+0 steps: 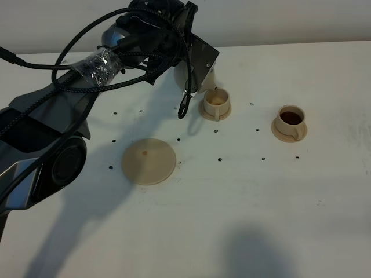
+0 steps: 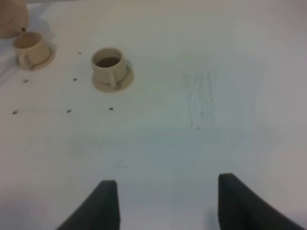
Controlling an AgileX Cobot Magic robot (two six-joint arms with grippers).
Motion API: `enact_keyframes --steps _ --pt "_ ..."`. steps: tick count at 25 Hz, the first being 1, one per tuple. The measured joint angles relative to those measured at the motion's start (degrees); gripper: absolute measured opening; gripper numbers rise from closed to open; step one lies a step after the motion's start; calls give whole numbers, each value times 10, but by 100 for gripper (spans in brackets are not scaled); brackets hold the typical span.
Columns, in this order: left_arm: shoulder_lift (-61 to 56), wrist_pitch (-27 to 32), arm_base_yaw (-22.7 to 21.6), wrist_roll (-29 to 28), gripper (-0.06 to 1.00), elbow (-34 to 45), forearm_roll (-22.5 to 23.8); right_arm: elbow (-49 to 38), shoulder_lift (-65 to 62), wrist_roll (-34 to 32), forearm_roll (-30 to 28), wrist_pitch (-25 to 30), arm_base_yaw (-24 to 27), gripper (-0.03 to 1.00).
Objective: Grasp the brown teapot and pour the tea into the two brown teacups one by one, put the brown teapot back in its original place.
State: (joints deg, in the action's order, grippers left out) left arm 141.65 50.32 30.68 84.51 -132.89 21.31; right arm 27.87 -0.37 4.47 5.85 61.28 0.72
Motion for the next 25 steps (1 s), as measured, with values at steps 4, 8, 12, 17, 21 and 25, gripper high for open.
enact_keyframes --steps 4,8,12,17,21,25 --pt "0 -2 4 1 16 0 6 0 0 0 0 0 0 45" --pt "0 -2 4 3 16 0 11 0 0 0 0 0 0 45" --pt "-3 -2 4 22 16 0 11 0 0 0 0 0 0 45" --pt "-9 -2 4 41 16 0 11 0 0 0 0 0 0 45" --pt "-9 -1 4 56 16 0 11 0 0 0 0 0 0 45" --pt "-9 -1 4 70 16 0 11 0 0 0 0 0 0 45"
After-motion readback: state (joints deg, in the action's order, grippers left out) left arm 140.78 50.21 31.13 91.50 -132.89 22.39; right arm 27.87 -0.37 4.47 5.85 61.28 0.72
